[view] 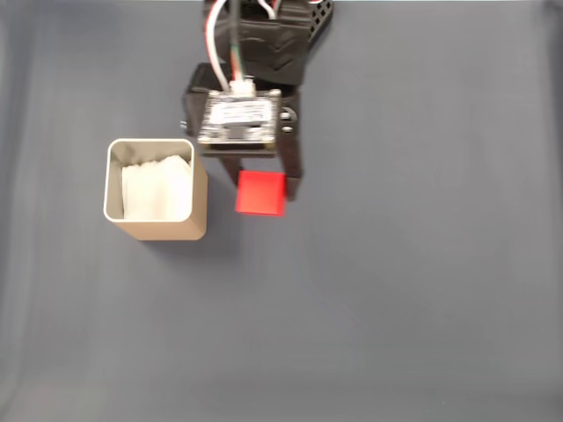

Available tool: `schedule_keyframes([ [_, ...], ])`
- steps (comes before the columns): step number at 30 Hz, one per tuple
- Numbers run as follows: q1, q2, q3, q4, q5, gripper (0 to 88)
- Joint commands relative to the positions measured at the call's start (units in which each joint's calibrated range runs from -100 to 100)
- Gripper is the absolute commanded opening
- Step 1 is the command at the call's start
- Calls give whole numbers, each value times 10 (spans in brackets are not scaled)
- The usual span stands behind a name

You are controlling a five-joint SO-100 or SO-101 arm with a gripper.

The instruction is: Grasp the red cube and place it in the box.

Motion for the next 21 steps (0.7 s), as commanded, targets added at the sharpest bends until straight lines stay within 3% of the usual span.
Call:
schedule_keyframes([
  [1, 36, -28, -1, -2, 6, 34],
  [21, 173, -50, 52, -20, 7, 21],
])
